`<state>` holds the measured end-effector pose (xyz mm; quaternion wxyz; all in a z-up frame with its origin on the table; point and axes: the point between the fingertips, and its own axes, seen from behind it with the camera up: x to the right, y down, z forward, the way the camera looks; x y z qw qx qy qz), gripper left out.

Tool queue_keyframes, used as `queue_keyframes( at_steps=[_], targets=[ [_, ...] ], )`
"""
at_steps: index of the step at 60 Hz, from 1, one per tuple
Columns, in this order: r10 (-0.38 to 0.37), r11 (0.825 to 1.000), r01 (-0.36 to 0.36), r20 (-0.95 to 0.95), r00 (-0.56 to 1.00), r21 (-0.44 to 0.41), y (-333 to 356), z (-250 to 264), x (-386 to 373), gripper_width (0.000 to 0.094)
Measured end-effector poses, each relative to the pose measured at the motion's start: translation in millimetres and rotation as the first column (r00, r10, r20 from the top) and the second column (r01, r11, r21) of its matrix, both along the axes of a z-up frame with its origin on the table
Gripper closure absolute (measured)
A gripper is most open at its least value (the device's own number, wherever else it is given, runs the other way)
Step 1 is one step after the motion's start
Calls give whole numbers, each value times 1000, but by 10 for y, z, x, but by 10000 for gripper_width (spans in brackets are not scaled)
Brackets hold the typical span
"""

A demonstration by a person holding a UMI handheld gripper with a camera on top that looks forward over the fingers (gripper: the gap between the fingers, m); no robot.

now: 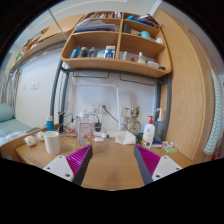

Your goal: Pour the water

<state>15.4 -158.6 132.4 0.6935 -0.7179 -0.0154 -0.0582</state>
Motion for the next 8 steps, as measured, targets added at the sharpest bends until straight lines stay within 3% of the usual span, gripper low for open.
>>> queue_keyframes(
  at_steps=[8],
  targets=[
    [-16,1000,15,-33,999,-11,-47,-62,179,75]
  ],
)
